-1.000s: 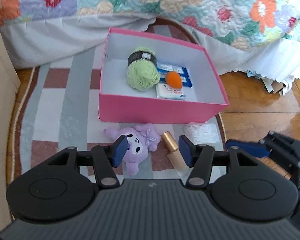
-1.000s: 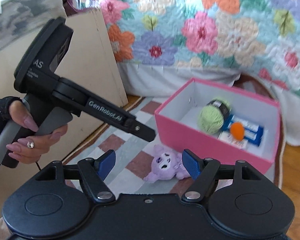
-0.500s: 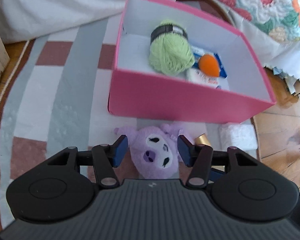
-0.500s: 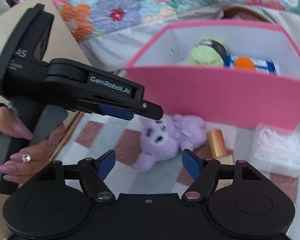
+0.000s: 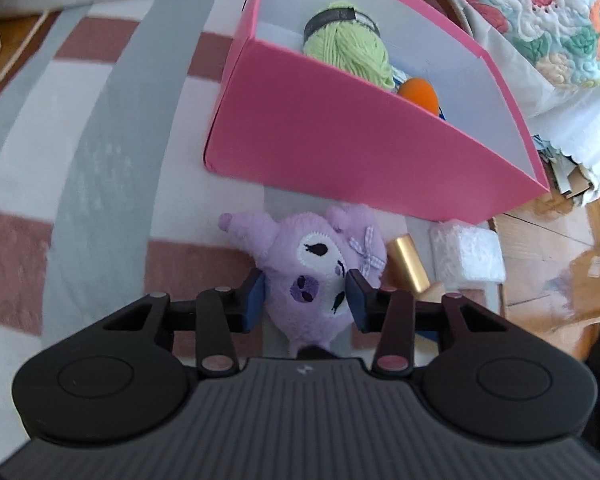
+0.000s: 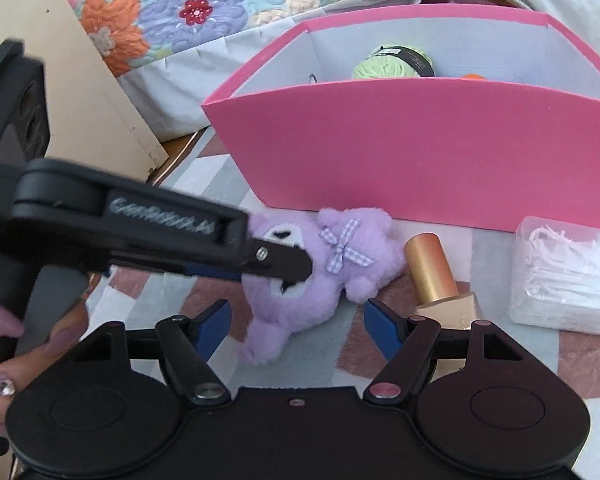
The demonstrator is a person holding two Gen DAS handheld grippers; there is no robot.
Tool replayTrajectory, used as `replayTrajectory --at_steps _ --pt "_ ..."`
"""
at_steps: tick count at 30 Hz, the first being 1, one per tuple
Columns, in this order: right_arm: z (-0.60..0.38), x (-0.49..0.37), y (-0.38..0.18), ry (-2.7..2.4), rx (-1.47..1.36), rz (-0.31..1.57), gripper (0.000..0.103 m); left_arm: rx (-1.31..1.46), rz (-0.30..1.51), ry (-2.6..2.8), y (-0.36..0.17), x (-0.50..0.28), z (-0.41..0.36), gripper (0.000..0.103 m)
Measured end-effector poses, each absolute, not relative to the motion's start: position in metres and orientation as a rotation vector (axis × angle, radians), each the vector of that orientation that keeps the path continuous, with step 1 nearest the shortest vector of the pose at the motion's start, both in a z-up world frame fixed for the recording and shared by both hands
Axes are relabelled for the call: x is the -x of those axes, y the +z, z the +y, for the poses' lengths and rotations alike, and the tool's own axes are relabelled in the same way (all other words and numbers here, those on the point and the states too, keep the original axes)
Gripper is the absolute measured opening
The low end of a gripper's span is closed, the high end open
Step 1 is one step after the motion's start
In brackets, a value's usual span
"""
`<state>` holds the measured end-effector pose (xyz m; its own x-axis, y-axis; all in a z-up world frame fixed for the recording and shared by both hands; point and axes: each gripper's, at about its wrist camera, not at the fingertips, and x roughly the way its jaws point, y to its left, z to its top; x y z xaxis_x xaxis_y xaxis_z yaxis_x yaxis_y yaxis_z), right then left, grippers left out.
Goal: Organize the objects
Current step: 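Move the open left tool down to the purple plush toy, then close the left tool on the purple plush toy's head and lift it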
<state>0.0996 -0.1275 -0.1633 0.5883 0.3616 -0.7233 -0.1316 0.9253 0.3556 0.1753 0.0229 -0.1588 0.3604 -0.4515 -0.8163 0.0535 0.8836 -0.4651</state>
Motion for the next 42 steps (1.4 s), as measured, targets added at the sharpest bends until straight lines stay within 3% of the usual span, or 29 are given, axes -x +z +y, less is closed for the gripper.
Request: replayTrajectory --at_steps 2,5,7,9,10,17,21,23,27,29,32,37,42 --pt "-0.13 -0.101 -0.162 0.311 -0.301 0.916 0.077 0.473 1.221 -0.383 -0.162 -0.176 0.029 0.035" --pt "-0.127 -0.099 -0.159 0.328 -0.309 0.936 0.076 0.505 1.259 -0.398 -0.164 -0.174 0.037 0.034" --pt "-0.122 -0.097 -0.158 0.328 -0.273 0.929 0.069 0.472 1.255 -0.398 -0.16 -0.17 0.037 0.034" --pt "-0.115 -0.096 -0.16 0.304 -0.186 0.921 0.054 0.414 1.225 -0.384 -0.152 -0.168 0.036 0.034" --pt "-0.112 -0.095 -0.161 0.277 -0.132 0.917 0.053 0.375 1.201 -0.37 -0.147 -0.167 0.035 0.034" --pt "-0.112 -0.09 -0.161 0.291 -0.083 0.906 0.047 0.266 1.112 -0.347 -0.134 -0.177 0.035 0.041" --pt "-0.108 -0.08 -0.153 0.284 0.03 0.885 0.032 0.266 1.083 -0.377 -0.136 -0.184 0.033 0.047" --pt "-0.108 -0.079 -0.149 0.277 0.054 0.88 0.03 0.297 1.081 -0.417 -0.14 -0.187 0.033 0.047" --pt "-0.117 -0.082 -0.149 0.285 -0.002 0.894 0.033 0.383 1.095 -0.456 -0.15 -0.184 0.034 0.044" --pt "-0.123 -0.085 -0.154 0.295 -0.065 0.932 0.038 0.377 1.094 -0.443 -0.151 -0.18 0.032 0.033" --pt "-0.129 -0.091 -0.163 0.308 -0.149 0.977 0.046 0.343 1.122 -0.419 -0.153 -0.177 0.029 0.027" --pt "-0.122 -0.093 -0.164 0.317 -0.136 0.948 0.054 0.299 1.096 -0.457 -0.148 -0.167 0.02 0.027" --pt "-0.118 -0.089 -0.159 0.322 -0.113 0.94 0.05 0.291 1.1 -0.458 -0.142 -0.158 0.018 0.027"
